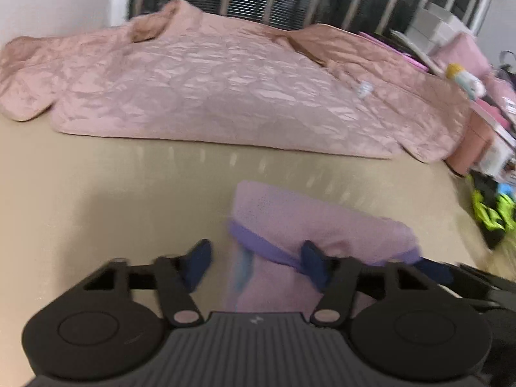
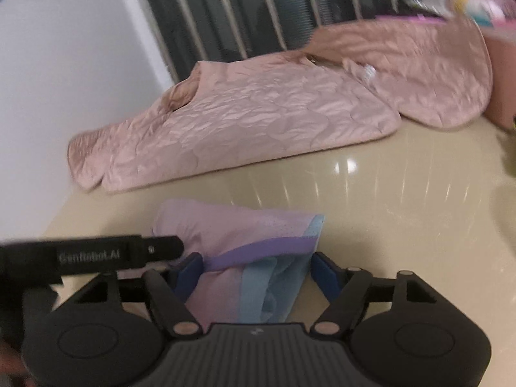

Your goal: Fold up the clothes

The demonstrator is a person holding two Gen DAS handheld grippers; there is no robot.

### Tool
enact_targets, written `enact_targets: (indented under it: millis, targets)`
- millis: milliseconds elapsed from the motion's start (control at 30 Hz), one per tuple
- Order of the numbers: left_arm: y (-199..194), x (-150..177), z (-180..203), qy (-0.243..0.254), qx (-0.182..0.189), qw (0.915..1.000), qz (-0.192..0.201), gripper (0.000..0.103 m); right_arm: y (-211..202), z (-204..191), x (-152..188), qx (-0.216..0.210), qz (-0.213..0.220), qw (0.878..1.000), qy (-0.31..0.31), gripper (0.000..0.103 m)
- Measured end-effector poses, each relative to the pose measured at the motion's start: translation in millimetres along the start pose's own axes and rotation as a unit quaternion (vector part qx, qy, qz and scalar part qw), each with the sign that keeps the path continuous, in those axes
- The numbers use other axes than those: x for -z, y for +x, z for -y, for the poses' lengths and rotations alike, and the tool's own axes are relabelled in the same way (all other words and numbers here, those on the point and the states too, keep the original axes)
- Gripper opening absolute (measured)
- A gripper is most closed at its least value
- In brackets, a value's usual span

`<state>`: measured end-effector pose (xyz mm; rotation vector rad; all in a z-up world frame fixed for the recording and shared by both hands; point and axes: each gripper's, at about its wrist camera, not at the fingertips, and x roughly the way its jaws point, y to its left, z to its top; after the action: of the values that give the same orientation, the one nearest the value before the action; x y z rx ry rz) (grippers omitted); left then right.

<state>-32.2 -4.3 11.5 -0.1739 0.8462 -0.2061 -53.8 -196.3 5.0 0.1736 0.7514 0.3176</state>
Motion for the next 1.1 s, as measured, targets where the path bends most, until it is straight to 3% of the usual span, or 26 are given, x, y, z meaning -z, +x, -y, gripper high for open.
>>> enact_targets:
  millis: [67, 167, 233, 300, 400, 633, 767, 900, 1033, 1100]
  targets:
    - [0.4, 2.6, 5.1, 0.0, 0.022, 0.9998, -0.002, 0.018, -2.8, -3.4, -0.1, -0.024, -0.008, 1.0, -0.008, 0.033]
    - [-1.1, 3.7, 9.8, 0.001, 0.021, 0.9997, 0.016, 0.012, -4.9, -8.8, -5.8, -0.025, -0.007, 0.999, -0.039, 0.023]
    - [-2.4, 0.4, 8.6, -0.014, 0.035, 0.9989, 0.026, 0.011, -6.9, -7.8, -12.7, -0.023, -0.001, 0.998, -0.056, 0.021]
    - [-2.1, -10.9, 12.5, -0.012, 0.041, 0.9983, 0.039, 0.002, -7.8, -4.3, -23.6, -0.021, 0.011, 0.997, -0.073, 0.021]
    - [-0.8, -31.9, 20.3, -0.006, 0.047, 0.997, 0.061, 0.002, -5.2, -1.2, -47.9, -0.012, 0.032, 0.994, -0.102, 0.019]
    - [22.6, -124.9, 39.0, 0.026, 0.034, 0.9904, 0.132, 0.002, 25.0, 9.7, -139.0, 0.009, 0.085, 0.987, -0.138, 0.015]
    - [68.1, -194.9, 41.0, 0.037, 0.014, 0.9864, 0.16, 0.002, 75.5, 30.6, -204.0, 0.019, 0.099, 0.987, -0.128, 0.013]
    - [139.3, -255.1, 38.9, 0.044, -0.003, 0.9861, 0.16, 0.002, 142.0, 57.8, -254.4, 0.029, 0.101, 0.988, -0.117, 0.007]
    - [202.1, -289.2, 42.1, 0.041, -0.016, 0.988, 0.148, 0.002, 202.5, 85.8, -285.3, 0.03, 0.083, 0.991, -0.1, 0.007]
    - [232.4, -289.0, 39.9, 0.035, -0.022, 0.9928, 0.112, 0.003, 227.2, 100.0, -287.4, 0.041, 0.058, 0.994, -0.078, 0.013]
